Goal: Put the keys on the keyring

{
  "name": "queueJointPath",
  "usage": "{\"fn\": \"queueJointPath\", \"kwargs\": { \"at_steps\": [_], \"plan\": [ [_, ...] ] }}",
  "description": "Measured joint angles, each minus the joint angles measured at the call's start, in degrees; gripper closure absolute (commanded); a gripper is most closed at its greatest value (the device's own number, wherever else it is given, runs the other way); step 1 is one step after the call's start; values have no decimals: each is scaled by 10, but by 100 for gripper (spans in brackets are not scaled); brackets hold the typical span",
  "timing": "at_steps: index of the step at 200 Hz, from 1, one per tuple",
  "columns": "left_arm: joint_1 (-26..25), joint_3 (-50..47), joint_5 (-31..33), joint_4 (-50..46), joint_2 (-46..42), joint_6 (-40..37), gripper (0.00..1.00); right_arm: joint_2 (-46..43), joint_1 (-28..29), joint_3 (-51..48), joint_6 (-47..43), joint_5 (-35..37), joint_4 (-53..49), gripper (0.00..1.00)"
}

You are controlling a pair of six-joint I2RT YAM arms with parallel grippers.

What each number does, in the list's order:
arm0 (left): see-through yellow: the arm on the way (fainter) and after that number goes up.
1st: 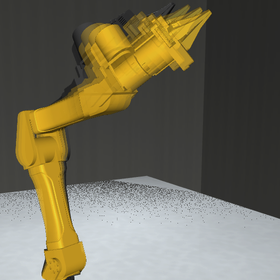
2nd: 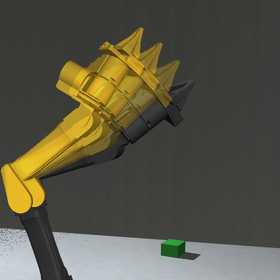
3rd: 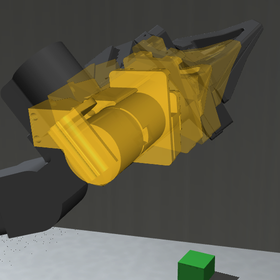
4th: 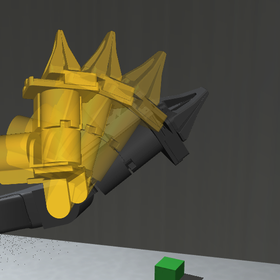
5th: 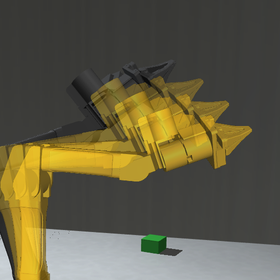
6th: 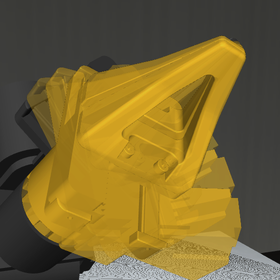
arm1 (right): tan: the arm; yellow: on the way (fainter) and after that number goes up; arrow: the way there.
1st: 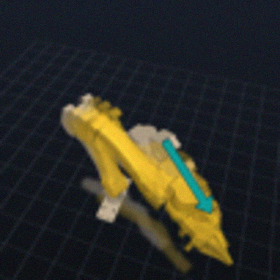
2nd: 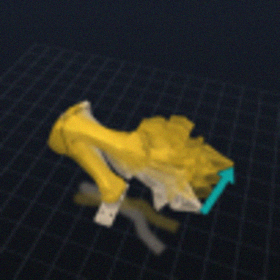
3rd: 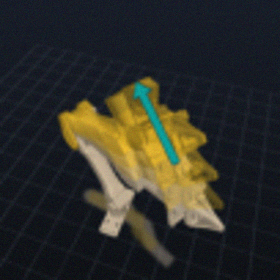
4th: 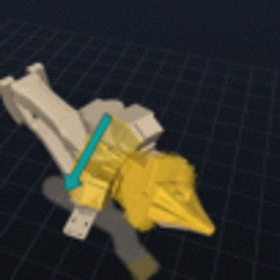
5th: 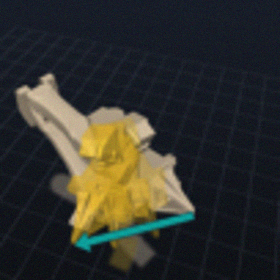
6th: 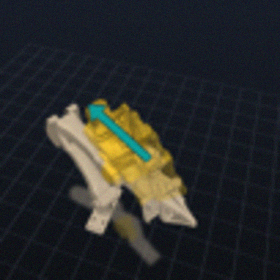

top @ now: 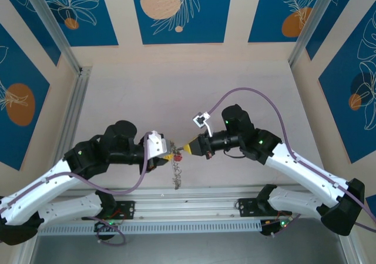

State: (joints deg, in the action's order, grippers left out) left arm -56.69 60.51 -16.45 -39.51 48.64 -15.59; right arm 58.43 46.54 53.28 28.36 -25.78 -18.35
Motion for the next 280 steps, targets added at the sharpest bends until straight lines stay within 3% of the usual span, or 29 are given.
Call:
{"fn": "queueJointPath", "kwargs": {
  "at_steps": [104, 280],
  "plan": [
    [0, 4, 9, -4, -4, -7, 100, -92, 21, -1, -38, -17, 23, 100],
    [0, 18, -20, 26, 0, -8, 100, -6, 45, -24, -2, -58, 115, 100]
  ]
}}
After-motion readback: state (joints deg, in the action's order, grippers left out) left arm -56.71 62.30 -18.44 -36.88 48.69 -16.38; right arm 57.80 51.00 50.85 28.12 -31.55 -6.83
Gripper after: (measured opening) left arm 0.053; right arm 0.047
